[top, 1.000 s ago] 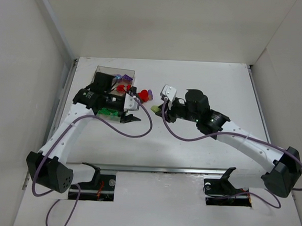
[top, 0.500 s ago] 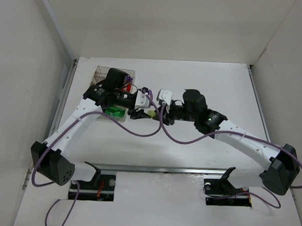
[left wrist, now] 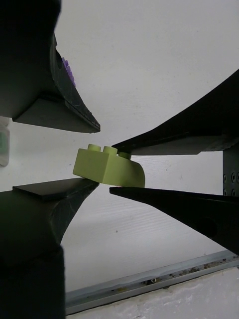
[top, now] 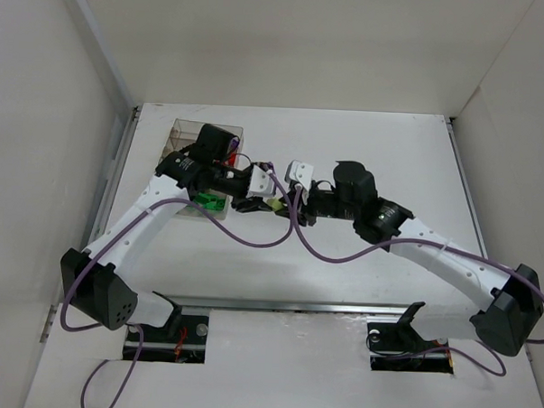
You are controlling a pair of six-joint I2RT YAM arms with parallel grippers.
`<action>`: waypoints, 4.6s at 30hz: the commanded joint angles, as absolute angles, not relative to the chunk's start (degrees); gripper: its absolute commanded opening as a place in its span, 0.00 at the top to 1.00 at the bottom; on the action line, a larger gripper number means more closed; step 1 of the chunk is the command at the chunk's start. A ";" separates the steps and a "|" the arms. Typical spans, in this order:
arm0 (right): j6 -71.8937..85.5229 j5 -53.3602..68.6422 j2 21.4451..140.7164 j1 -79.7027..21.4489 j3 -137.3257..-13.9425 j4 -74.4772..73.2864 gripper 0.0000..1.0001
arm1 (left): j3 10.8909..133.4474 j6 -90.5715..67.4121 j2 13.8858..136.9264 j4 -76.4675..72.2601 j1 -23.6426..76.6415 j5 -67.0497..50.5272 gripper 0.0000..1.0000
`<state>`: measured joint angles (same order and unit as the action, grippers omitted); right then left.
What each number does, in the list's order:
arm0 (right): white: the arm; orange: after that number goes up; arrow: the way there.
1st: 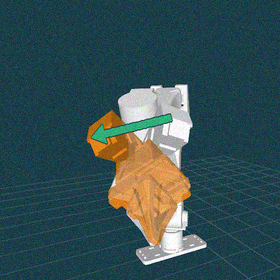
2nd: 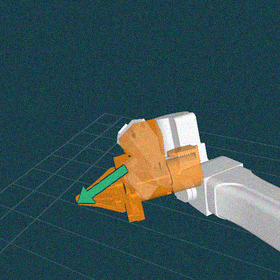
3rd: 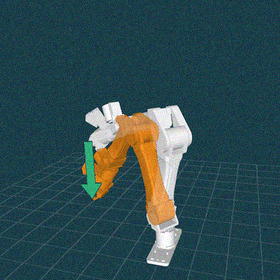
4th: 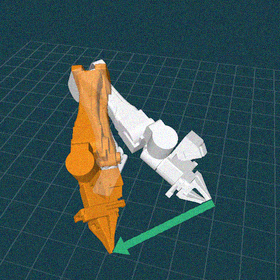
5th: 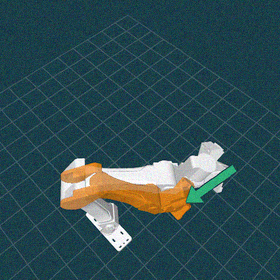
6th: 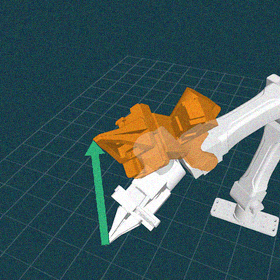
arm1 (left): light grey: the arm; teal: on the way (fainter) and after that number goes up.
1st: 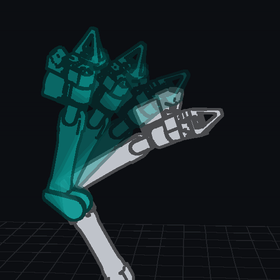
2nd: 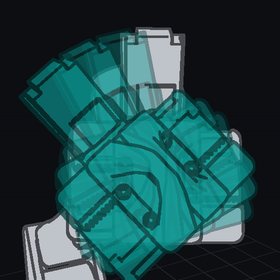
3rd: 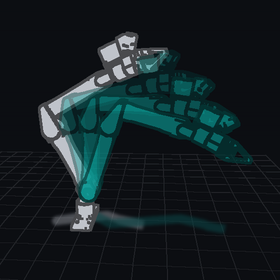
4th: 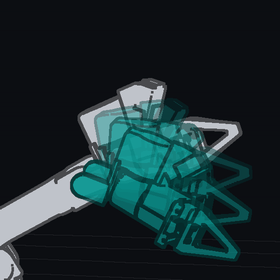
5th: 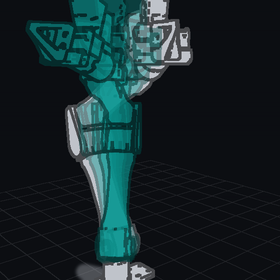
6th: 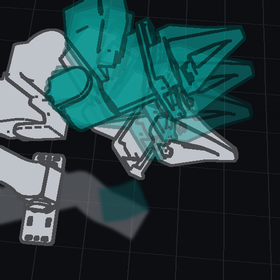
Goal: Sort the legos into containers by color
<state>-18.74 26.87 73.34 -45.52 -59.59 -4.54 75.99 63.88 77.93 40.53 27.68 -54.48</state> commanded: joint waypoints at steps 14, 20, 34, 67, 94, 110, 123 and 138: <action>-19.69 29.71 72.16 -46.67 -61.00 -1.58 1.00 | 77.96 63.46 77.52 41.66 28.48 -57.66 0.98; -16.71 26.72 74.79 -46.67 -62.14 -1.58 0.50 | 75.95 62.23 75.68 41.66 28.48 -57.66 1.00; -4.84 10.84 76.73 -46.67 -60.29 1.40 0.00 | 59.69 31.57 67.60 23.92 22.24 -56.79 1.00; 1.93 -7.92 86.04 -39.29 -66.09 6.68 0.00 | 64.59 14.59 89.11 0.26 -8.25 -27.69 1.00; 4.48 -4.65 107.57 -37.53 -89.82 4.66 0.00 | 69.15 32.16 99.67 10.18 -13.54 -35.07 0.46; 16.68 5.43 118.92 -31.65 -98.70 -3.60 0.05 | 79.98 39.09 89.66 12.66 -11.78 -26.73 0.09; 22.41 20.65 127.61 -29.09 -102.30 -3.60 0.12 | 83.84 30.23 85.96 -1.41 -10.99 -5.45 0.00; 23.55 15.39 131.74 -30.32 -103.80 -4.13 0.31 | 84.90 28.29 89.30 7.72 -10.99 -19.93 0.00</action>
